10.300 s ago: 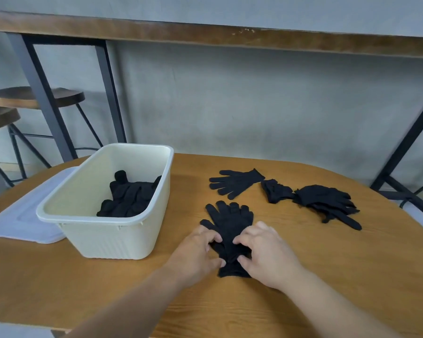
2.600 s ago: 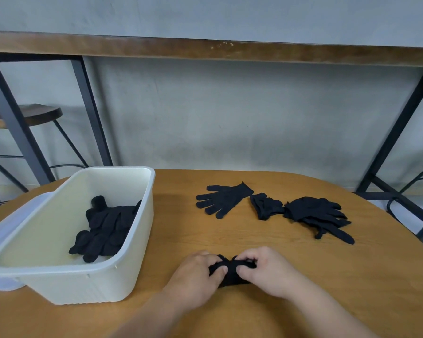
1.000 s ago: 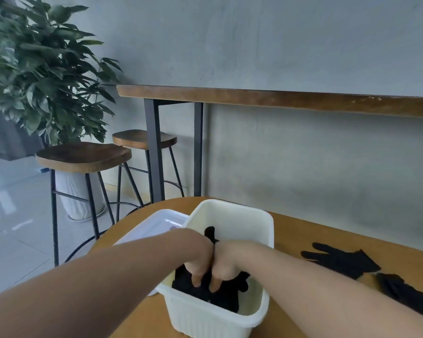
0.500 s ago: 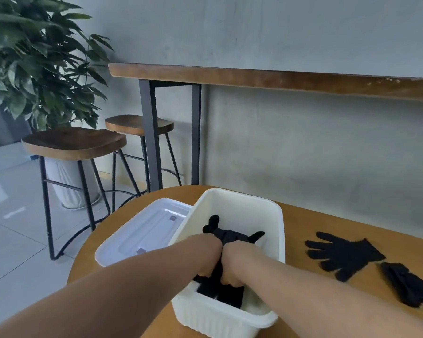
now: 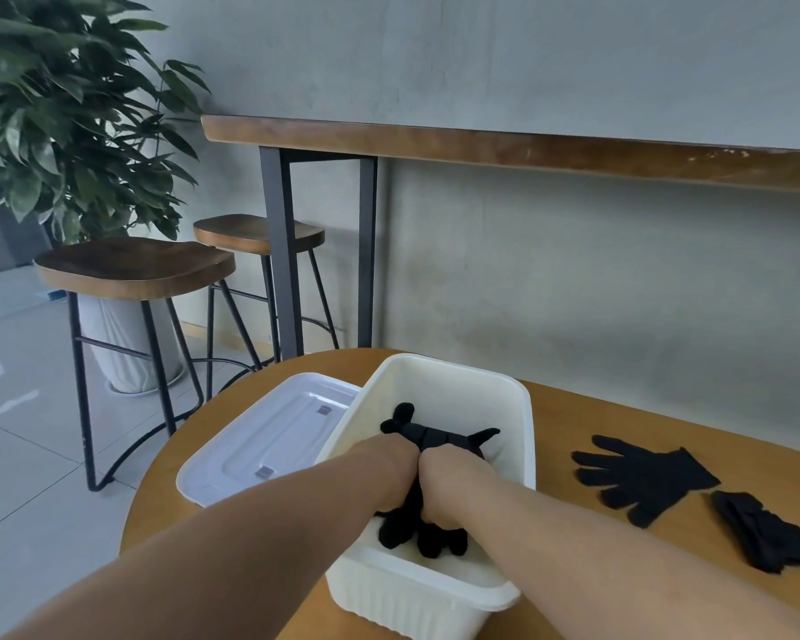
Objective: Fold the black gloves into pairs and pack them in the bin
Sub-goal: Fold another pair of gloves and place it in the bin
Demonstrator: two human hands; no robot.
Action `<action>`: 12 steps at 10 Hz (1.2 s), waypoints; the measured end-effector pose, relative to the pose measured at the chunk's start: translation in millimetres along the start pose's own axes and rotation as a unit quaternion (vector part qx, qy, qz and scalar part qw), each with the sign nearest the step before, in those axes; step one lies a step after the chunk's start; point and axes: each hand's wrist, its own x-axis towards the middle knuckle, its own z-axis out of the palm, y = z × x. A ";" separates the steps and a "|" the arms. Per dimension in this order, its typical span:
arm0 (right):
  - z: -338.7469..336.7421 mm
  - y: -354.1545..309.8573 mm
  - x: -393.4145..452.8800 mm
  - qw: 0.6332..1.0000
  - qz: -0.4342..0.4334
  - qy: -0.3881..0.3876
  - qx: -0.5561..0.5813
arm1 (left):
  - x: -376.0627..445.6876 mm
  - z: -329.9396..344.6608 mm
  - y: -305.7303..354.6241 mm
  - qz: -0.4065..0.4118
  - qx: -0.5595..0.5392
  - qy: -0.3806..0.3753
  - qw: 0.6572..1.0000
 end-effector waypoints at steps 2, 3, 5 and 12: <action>3.3 0.4 9.3 0.999 0.000 -0.042 -0.004 | -2.2 -6.0 1.6 0.040 0.072 -0.049 0.995; -2.9 1.7 7.9 0.997 -0.004 -0.071 0.019 | -4.3 -6.2 0.8 0.048 0.086 -0.046 0.994; -15.9 3.0 -0.5 0.993 0.006 -0.111 0.034 | -13.7 -13.6 -1.3 0.017 0.036 -0.040 0.998; -60.4 104.5 -64.1 0.904 -0.042 0.238 0.353 | -56.5 -123.2 10.5 -0.072 -0.223 0.173 0.957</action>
